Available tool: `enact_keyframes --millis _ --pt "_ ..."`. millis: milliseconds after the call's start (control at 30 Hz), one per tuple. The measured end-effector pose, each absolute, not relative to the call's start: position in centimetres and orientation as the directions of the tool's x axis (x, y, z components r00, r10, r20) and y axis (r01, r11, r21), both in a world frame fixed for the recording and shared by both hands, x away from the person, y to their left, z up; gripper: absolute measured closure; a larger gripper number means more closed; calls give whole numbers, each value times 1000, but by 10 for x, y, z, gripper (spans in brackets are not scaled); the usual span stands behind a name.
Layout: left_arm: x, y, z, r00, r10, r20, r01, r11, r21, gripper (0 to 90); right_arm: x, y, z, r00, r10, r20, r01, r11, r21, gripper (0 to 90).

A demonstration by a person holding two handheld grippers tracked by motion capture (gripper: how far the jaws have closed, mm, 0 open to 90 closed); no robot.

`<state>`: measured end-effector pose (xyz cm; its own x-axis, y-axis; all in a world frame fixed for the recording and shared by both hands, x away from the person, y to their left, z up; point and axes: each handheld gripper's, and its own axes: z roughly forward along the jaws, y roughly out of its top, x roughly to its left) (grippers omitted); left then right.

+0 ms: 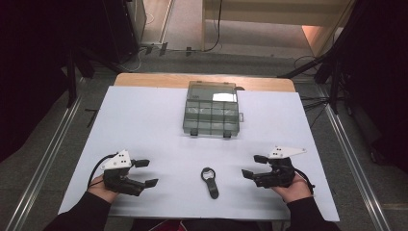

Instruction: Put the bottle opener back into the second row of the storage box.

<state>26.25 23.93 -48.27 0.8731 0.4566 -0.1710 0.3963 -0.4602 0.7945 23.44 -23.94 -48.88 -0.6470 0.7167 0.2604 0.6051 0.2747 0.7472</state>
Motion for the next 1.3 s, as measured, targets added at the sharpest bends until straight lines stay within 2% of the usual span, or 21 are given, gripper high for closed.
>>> enact_keyframes --millis 1300 --pt "263 240 -482 872 458 -172 397 -456 796 211 236 -242 -493 -648 703 293 618 260 742 226"
